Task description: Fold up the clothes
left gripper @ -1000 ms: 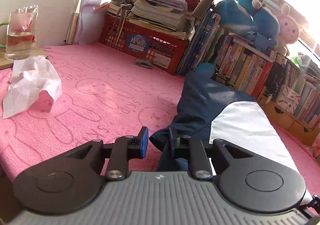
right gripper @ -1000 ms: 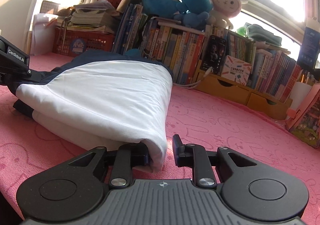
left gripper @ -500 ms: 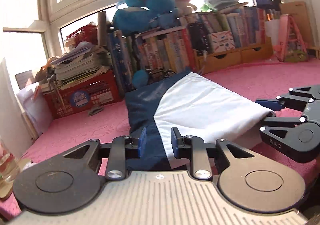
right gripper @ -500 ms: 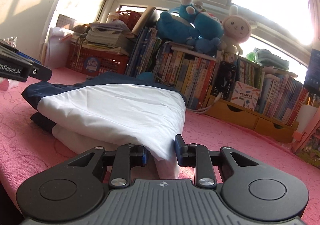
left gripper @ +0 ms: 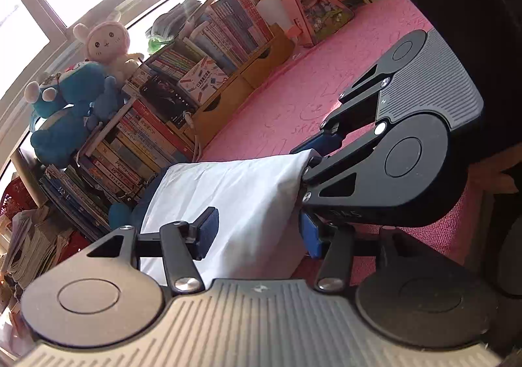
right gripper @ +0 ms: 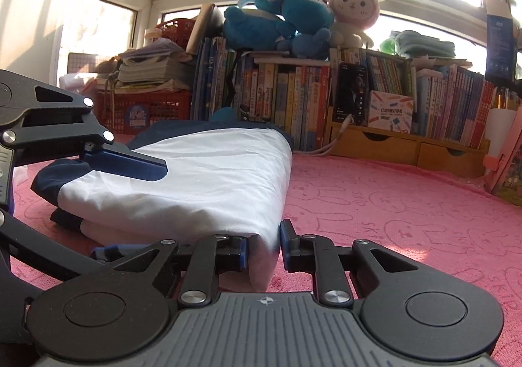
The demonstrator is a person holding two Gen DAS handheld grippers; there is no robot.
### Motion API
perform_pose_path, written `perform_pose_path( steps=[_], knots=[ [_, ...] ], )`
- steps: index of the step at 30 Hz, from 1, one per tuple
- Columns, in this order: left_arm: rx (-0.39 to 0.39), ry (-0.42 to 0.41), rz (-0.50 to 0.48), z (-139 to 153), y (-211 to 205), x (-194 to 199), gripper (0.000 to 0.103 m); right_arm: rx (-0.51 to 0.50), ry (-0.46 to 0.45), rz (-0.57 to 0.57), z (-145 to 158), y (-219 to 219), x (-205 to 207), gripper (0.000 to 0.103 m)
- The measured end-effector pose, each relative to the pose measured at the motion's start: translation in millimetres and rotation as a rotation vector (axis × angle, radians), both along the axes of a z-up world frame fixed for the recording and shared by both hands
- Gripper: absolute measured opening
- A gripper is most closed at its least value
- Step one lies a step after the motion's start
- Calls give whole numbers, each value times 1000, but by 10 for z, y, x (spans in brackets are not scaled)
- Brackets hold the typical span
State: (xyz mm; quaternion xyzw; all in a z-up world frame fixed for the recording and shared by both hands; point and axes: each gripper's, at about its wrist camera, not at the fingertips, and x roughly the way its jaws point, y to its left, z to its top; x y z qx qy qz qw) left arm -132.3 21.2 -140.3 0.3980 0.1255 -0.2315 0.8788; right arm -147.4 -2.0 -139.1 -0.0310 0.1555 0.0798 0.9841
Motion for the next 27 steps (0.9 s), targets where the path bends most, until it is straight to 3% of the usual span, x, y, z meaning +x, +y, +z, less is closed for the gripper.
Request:
perform_pose_path(
  steps=[4, 5, 6, 9, 15, 19, 22, 23, 25, 27],
  knots=[
    [55, -15, -3, -56, -8, 47, 60, 37, 15, 3, 13, -38, 19, 20],
    [73, -39, 29, -69, -19, 81, 52, 33, 14, 2, 7, -32, 16, 20],
    [64, -45, 74, -45, -3, 130, 36, 30, 12, 1, 2, -26, 13, 20],
    [14, -5, 170, 36, 96, 243, 22, 20, 8, -2, -15, -7, 5, 19],
    [71, 25, 308, -59, 401, 229, 21, 5, 2, 5, -19, 29, 0, 19],
    [46, 62, 449, -42, 720, 272, 22, 7, 6, 4, -37, 30, -8, 19],
    [55, 64, 615, -100, 1013, 308, 19, 11, 6, 0, -35, 29, -6, 19],
    [37, 74, 715, -116, 1161, 341, 12, 14, 7, -4, -34, 22, 0, 19],
    [-83, 122, 865, -15, 1437, 313, 11, 20, 10, -11, -31, 9, 12, 19],
    [-298, 180, 925, 171, 1613, 157, 12, 25, 30, -8, -51, -16, 35, 19]
  ],
)
